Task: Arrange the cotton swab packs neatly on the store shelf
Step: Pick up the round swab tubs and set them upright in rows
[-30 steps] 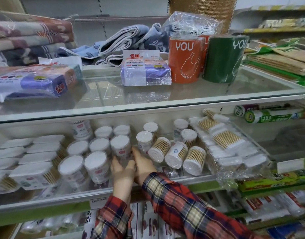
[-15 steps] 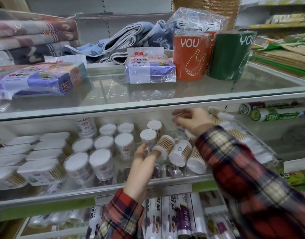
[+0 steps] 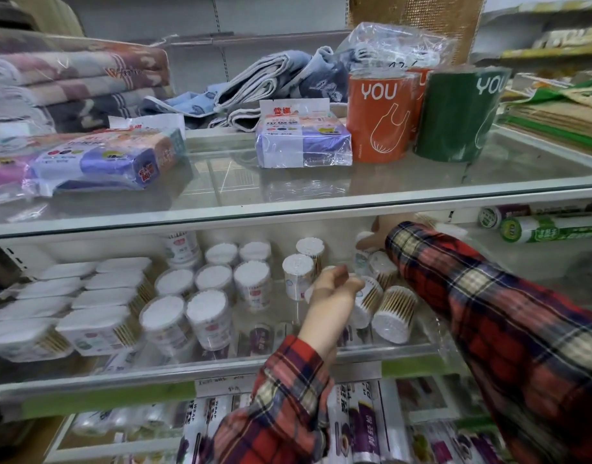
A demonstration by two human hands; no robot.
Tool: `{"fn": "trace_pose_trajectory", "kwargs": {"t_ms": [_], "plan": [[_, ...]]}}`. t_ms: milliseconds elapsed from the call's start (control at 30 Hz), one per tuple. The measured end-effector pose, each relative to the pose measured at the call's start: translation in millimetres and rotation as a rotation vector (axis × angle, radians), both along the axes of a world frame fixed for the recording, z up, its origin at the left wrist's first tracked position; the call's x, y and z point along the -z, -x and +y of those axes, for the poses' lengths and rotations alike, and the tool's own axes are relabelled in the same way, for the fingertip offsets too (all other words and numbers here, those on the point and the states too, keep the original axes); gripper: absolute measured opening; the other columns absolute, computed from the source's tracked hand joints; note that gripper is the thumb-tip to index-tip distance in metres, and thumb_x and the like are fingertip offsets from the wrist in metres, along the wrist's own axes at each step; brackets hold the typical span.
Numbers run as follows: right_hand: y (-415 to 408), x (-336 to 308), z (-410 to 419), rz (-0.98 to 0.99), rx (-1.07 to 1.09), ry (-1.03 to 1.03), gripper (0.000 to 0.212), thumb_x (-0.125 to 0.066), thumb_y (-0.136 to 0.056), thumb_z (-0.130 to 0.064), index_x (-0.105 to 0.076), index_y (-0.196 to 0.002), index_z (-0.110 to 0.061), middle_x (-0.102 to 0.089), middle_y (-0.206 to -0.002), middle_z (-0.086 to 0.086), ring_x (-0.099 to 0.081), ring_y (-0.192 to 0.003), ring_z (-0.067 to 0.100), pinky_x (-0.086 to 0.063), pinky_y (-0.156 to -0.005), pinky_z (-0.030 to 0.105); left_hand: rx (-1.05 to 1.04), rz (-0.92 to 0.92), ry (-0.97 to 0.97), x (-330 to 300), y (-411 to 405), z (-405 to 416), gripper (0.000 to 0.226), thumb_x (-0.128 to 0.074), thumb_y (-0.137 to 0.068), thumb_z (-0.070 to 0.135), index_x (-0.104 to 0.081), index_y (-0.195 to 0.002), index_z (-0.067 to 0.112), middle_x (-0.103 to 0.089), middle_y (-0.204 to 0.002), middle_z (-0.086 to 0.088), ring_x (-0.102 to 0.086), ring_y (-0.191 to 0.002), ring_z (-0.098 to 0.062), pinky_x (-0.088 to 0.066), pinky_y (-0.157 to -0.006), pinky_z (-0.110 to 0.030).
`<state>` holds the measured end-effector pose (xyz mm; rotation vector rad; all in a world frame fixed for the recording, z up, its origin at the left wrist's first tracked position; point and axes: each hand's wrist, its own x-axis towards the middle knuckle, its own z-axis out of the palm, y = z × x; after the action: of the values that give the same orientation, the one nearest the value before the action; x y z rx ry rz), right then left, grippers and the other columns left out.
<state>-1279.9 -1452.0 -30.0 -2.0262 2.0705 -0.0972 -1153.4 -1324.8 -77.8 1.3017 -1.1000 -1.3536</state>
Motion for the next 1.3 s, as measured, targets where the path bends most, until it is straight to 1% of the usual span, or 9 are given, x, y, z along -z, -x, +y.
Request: {"fn": "trace_pose_trajectory", "kwargs": {"t_ms": [133,233,400,567,767,867,1000,1167,1300], "plan": [[-1.4,10.3,-8.4,0.063,0.03,0.028,0.056,-0.066,-0.076,-0.056,-0.064,-0.113,-0.014,-0.065,-0.114,0.006,-0.059,-0.102,0.024,-0.044,-0.084,0.029,0.007,-0.006,-0.039,10.3,0.1,-6.5,0.031,-0.053,-0.094,0.015,-0.054,-0.123,0.008,-0.061,-0.124,-0.008,-0.055,-0.105,-0.014,-0.039,-0.094,-0.025],[-2.9,16.3,-10.6,0.063,0.052,0.067,0.048,-0.067,-0.074,-0.051,-0.065,-0.109,-0.018,-0.066,-0.109,0.004,-0.058,-0.092,0.022,-0.045,-0.082,0.027,0.017,-0.003,-0.071,16.3,-0.1,-9.3,0.036,-0.054,-0.092,0.016,-0.055,-0.127,0.009,-0.061,-0.127,-0.009,-0.056,-0.118,-0.021,-0.041,-0.1,-0.029],[2.2,15.1,-13.3,-0.035,0.057,0.072,0.061,-0.07,-0.072,-0.053,-0.057,-0.123,-0.022,-0.062,-0.122,0.001,-0.058,-0.108,0.023,-0.046,-0.092,0.03,-0.03,0.084,-0.099,17.4,-0.4,-22.4,0.033,-0.058,-0.091,0.016,-0.053,-0.124,0.017,-0.062,-0.122,-0.009,-0.058,-0.114,-0.022,-0.042,-0.106,-0.036],[7.8,10.7,-6.1,-0.097,0.144,0.122,0.057,-0.065,-0.069,-0.062,-0.064,-0.108,-0.02,-0.063,-0.096,0.003,-0.058,-0.086,0.023,-0.049,-0.078,0.031,-0.063,0.323,-0.214,-1.3,1.2,-39.8,0.006,-0.055,-0.091,0.006,-0.06,-0.09,0.004,-0.065,-0.092,-0.009,-0.062,-0.089,-0.019,-0.052,-0.086,-0.029],[16.4,5.3,11.0,-0.485,0.282,0.19,0.062,-0.074,-0.066,-0.06,-0.067,-0.107,-0.014,-0.067,-0.115,0.006,-0.061,-0.102,0.022,-0.044,-0.081,0.024,-0.135,0.415,-0.233,-19.4,8.2,-59.9,0.033,-0.043,-0.095,0.007,-0.044,-0.063,0.016,-0.043,-0.037,0.008,-0.037,-0.047,-0.01,-0.034,-0.051,-0.022],[20.8,7.3,19.0,-0.774,0.312,0.272,0.058,-0.087,-0.054,-0.048,-0.07,-0.095,-0.012,-0.07,-0.099,0.002,-0.063,-0.087,0.017,-0.047,-0.077,0.023,-0.17,0.455,-0.217,-20.7,8.9,-62.5,0.034,-0.044,-0.096,0.012,-0.045,-0.062,0.015,-0.04,-0.039,0.007,-0.033,-0.046,-0.01,-0.029,-0.046,-0.021],[20.3,5.0,37.2,-0.767,0.213,0.314,0.038,-0.085,-0.059,-0.047,-0.063,-0.073,-0.019,-0.064,-0.075,-0.008,-0.06,-0.072,0.01,-0.047,-0.072,0.024,-0.178,0.46,-0.204,-17.6,10.7,-56.7,0.03,-0.043,-0.097,0.026,-0.057,-0.074,0.013,-0.052,-0.058,0.001,-0.041,-0.052,-0.012,-0.036,-0.051,-0.022],[15.8,23.2,61.9,-0.919,0.046,0.308,0.068,-0.086,-0.06,-0.037,-0.061,-0.12,-0.018,-0.066,-0.112,-0.002,-0.062,-0.101,0.014,-0.053,-0.092,0.038,-0.178,0.55,-0.15,-16.1,1.0,-29.5,0.031,-0.04,-0.1,0.031,-0.061,-0.093,0.009,-0.065,-0.086,-0.008,-0.062,-0.076,-0.017,-0.052,-0.066,-0.025],[6.8,36.0,77.9,-0.99,0.0,0.252,0.067,-0.086,-0.061,-0.033,-0.059,-0.122,-0.02,-0.064,-0.11,-0.006,-0.062,-0.101,0.012,-0.053,-0.091,0.033,-0.17,0.484,-0.11,-3.7,-16.8,-10.8,0.039,-0.037,-0.1,0.038,-0.058,-0.114,0.008,-0.068,-0.104,-0.012,-0.065,-0.093,-0.019,-0.051,-0.077,-0.025]]}}
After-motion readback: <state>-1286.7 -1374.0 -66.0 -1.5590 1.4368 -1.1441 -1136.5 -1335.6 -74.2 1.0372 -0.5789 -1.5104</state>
